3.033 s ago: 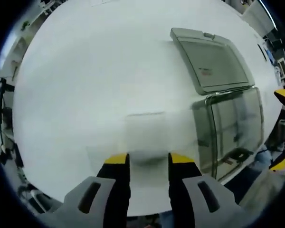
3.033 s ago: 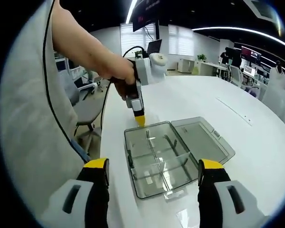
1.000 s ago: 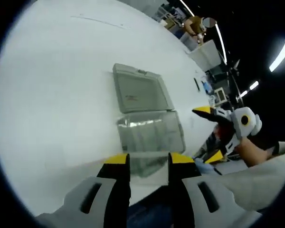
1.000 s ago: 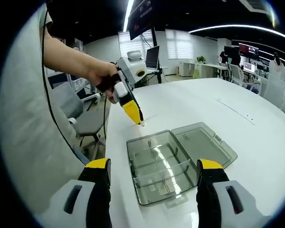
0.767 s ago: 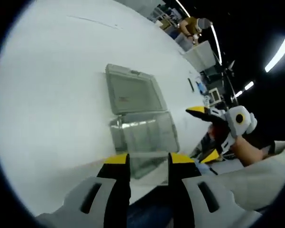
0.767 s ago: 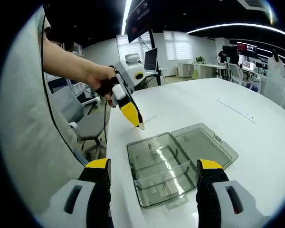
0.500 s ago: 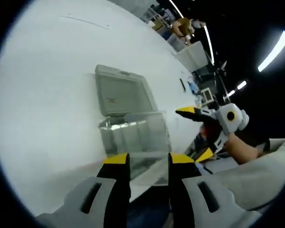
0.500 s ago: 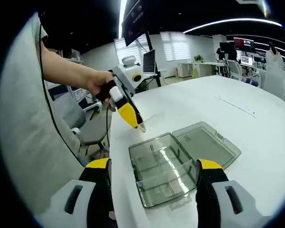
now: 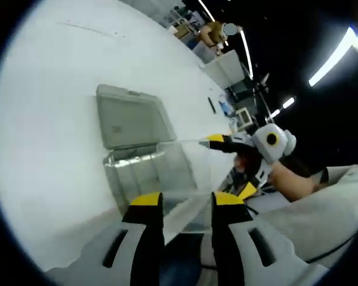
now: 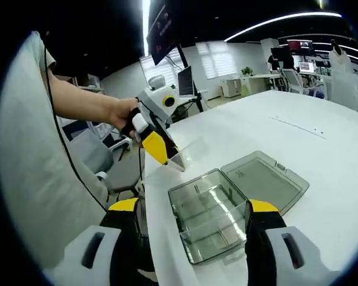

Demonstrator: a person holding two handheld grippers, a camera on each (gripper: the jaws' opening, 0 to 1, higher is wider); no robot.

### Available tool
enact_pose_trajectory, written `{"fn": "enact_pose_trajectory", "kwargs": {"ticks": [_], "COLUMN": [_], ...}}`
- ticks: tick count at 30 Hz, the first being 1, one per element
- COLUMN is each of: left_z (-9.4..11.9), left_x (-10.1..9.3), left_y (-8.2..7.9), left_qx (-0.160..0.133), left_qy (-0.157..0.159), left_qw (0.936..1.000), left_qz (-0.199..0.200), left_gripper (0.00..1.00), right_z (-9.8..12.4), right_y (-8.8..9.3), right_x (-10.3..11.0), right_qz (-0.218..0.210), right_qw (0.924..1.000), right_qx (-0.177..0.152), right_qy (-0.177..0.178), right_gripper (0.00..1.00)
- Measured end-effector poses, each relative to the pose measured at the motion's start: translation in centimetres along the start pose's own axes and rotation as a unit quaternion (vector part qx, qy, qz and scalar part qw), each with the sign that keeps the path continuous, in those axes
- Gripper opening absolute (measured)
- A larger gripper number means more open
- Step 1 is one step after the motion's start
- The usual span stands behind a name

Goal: Insert the divider into the dual guide fixture by aligning both edges with the guide slots and pushing it downward to the bottom, including one-sided entry, uneven engagement, binding, and posture correction.

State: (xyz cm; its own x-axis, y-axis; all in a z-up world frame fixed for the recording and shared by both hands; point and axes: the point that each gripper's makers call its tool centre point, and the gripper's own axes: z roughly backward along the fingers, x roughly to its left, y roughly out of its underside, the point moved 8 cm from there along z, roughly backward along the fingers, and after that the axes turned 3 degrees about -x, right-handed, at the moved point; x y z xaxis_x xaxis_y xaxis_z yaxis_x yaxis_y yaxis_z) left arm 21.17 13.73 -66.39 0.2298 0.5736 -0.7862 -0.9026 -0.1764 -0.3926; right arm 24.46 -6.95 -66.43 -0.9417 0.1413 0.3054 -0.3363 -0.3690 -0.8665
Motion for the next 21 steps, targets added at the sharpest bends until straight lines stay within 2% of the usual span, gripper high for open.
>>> {"fn": "enact_pose_trajectory", "kwargs": {"ticks": [10, 21], "left_z": [-0.5, -0.8], "left_x": [-1.3, -1.9], "left_y": [-0.2, -0.3], "left_qx": [-0.006, -0.010], "left_qy": [0.044, 0.067], "left_qw": [0.9990, 0.9976], "left_qz": [-0.006, -0.013], "left_gripper": [0.26, 0.26], "right_z": [0.4, 1.0], "right_y": [-0.3, -0.9], "right_x": [0.2, 0.3], "right_qz": [-0.055, -0.107], "right_qw": [0.9977, 0.9910], "right_qx": [-0.037, -0.075], "right_qy": [-0.015, -0.030], "right_gripper": [0.68, 0.66]}}
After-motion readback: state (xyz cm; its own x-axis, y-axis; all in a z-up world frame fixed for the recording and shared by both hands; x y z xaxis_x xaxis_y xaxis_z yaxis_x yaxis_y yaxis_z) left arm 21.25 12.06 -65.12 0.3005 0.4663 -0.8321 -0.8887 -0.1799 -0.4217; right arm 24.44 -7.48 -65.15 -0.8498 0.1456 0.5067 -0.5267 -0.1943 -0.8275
